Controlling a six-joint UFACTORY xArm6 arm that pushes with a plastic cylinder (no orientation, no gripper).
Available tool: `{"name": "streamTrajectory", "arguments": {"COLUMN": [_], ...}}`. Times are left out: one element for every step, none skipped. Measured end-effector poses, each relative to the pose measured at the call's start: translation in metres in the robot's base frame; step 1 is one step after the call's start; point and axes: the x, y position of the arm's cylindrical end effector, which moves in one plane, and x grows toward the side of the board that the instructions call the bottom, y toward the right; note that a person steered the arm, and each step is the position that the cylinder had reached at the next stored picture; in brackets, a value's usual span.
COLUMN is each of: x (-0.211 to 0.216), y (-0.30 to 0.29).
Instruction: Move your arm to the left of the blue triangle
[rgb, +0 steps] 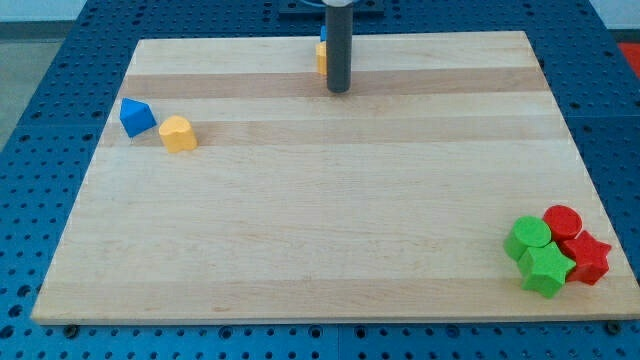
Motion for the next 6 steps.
{"name": "streamTrajectory", "arguments": {"x": [0.000, 0.000, 0.000, 0.000, 0.000, 0.000], "y": [-0.045, -0.109, -0.172, -0.241, -0.302, -0.304]}}
